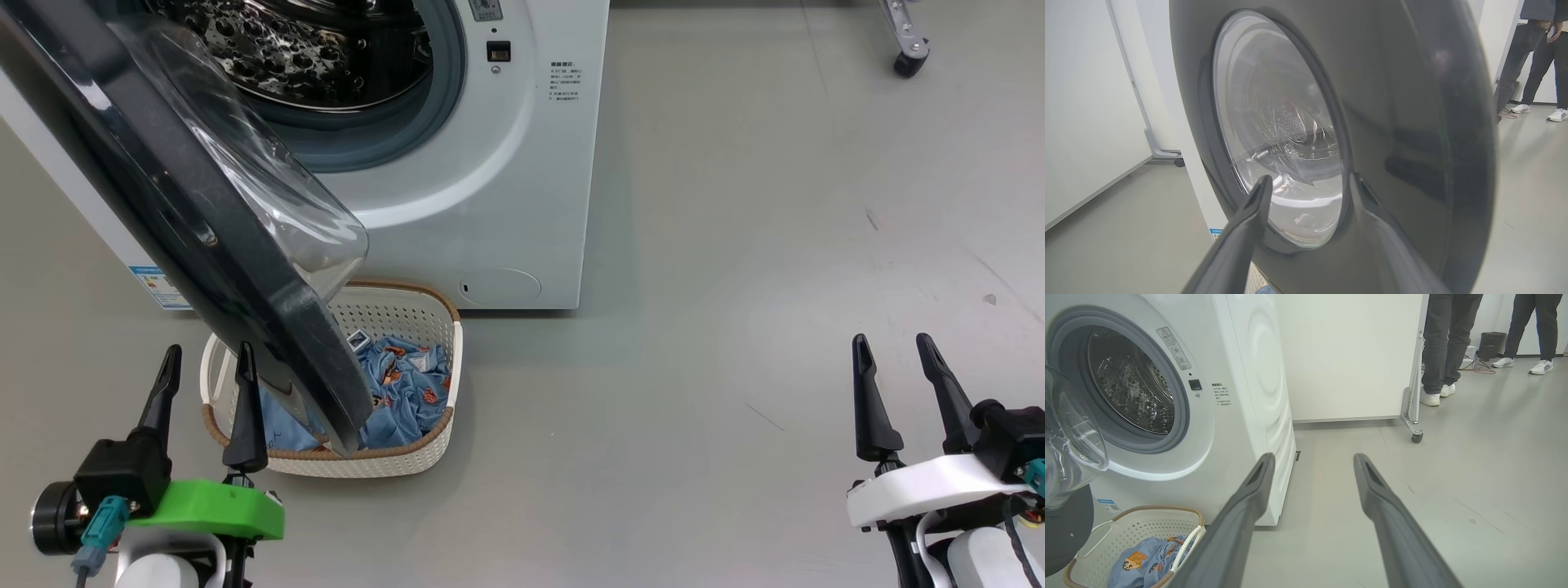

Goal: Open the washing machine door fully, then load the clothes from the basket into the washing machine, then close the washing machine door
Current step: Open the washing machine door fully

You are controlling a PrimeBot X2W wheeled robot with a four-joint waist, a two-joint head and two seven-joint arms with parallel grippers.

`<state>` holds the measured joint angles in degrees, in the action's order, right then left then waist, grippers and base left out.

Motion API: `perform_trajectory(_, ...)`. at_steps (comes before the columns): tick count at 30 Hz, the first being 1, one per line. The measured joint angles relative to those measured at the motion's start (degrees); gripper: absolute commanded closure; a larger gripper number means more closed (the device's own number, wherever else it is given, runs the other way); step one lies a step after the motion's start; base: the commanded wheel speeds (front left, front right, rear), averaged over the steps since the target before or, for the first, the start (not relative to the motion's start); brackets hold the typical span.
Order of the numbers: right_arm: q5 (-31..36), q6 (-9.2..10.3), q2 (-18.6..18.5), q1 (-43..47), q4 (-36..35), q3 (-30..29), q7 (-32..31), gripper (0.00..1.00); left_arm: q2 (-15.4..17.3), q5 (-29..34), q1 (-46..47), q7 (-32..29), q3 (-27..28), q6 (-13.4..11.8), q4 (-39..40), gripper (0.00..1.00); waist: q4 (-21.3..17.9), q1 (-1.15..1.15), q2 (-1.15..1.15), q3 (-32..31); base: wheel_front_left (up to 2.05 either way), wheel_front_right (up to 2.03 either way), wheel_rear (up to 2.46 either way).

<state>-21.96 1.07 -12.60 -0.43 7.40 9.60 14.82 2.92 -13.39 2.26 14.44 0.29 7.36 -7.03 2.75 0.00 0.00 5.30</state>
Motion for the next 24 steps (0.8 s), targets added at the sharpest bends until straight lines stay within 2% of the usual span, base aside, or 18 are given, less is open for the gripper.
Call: perform_trajectory(24,2.9,-3.32,2.9,2.3,1.1,-2.2,0.0,0.00,0.0,0.7,-1.2,0.0,0.0,0.0,-0.9,0.00,0.3,0.00,0.00,-1.1,0.00,0.00,0.00)
